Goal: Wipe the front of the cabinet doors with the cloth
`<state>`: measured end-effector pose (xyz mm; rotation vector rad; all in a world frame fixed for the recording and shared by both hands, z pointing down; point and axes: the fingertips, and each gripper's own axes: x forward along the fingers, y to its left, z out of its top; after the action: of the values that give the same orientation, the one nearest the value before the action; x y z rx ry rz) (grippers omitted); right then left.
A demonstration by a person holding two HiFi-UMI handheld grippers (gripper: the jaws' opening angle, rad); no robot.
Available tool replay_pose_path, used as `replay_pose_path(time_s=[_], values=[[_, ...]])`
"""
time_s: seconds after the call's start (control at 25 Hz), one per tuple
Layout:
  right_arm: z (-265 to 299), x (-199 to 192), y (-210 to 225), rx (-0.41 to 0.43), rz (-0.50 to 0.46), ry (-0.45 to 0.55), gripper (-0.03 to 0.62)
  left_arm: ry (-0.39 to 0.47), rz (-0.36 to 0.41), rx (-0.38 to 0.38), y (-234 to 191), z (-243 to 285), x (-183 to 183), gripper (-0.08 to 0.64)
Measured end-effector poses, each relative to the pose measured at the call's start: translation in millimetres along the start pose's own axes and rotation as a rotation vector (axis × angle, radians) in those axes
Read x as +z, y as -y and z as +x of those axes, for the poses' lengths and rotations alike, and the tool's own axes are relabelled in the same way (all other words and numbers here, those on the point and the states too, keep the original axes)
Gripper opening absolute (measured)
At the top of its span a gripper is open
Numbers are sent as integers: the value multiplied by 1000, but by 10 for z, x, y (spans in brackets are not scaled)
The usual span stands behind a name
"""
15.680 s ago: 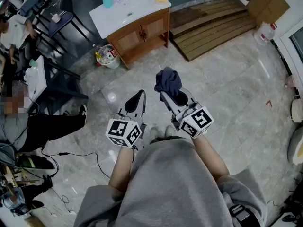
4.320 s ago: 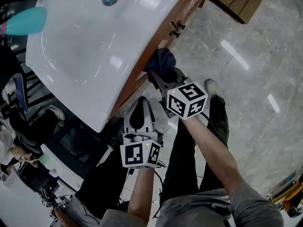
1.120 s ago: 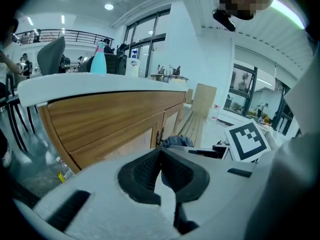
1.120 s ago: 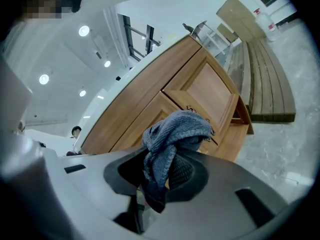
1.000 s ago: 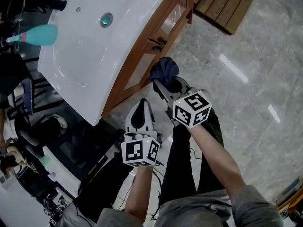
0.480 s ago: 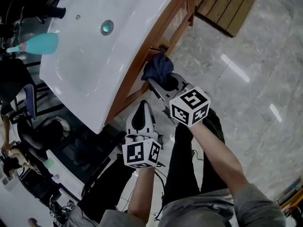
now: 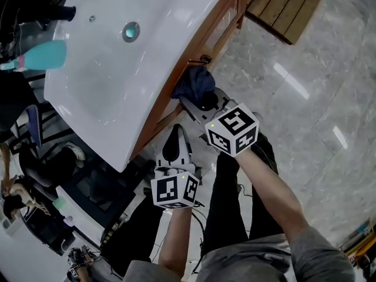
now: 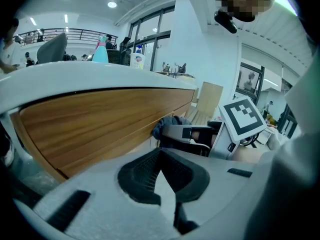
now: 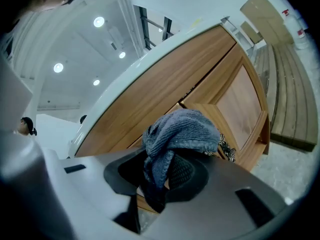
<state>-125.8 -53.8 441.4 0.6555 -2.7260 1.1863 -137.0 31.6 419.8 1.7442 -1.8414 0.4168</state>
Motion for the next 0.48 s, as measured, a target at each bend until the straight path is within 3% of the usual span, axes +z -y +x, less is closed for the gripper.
replay_pose_path(time_s=[0.48], values=[[146, -283, 233, -35, -10, -85, 89, -22, -14, 2, -43, 169, -122, 6]])
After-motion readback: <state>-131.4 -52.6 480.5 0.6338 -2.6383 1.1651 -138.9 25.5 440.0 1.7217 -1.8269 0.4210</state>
